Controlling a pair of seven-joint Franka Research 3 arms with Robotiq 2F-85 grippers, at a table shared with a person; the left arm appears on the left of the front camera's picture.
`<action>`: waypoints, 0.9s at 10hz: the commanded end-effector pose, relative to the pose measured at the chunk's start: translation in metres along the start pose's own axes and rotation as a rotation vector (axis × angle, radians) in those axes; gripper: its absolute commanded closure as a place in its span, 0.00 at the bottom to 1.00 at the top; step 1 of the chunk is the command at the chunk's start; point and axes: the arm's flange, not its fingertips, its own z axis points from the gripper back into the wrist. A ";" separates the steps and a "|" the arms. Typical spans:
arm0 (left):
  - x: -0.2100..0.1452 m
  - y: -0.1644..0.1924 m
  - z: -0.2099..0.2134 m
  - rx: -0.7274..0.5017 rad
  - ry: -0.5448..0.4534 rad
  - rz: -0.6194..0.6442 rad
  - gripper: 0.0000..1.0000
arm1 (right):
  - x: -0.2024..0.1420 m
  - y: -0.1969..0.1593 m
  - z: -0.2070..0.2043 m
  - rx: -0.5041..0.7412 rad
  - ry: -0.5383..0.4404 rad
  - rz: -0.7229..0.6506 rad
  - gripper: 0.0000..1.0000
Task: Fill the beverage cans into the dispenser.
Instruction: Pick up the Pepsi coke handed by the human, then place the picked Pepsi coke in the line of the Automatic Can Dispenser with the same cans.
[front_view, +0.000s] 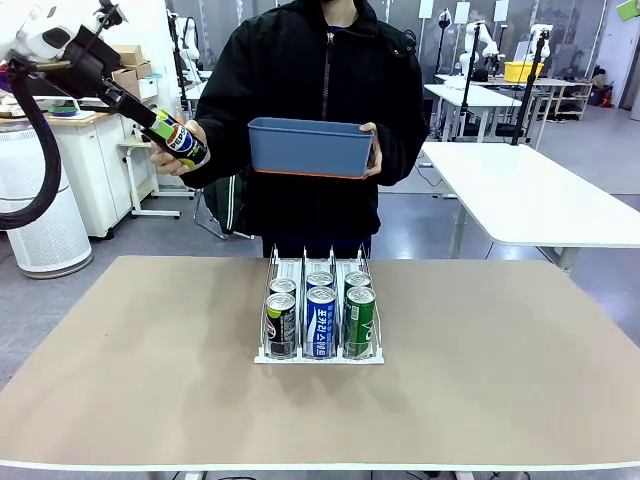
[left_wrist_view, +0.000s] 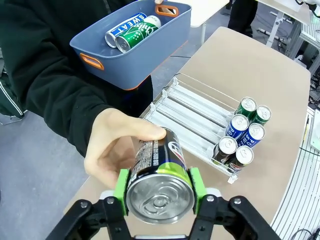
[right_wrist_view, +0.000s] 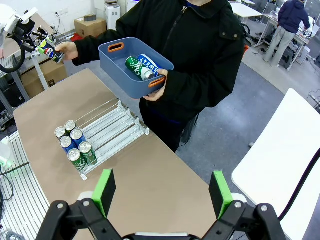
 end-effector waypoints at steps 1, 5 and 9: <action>-0.002 0.000 0.001 0.010 0.014 -0.017 1.00 | -0.001 0.001 0.000 0.003 -0.001 -0.001 0.00; 0.001 -0.001 0.001 0.007 0.010 -0.011 0.93 | -0.001 0.001 0.000 0.003 -0.001 -0.001 0.00; 0.001 -0.001 0.001 0.007 0.010 -0.011 0.93 | -0.001 0.001 0.000 0.003 -0.001 -0.001 0.00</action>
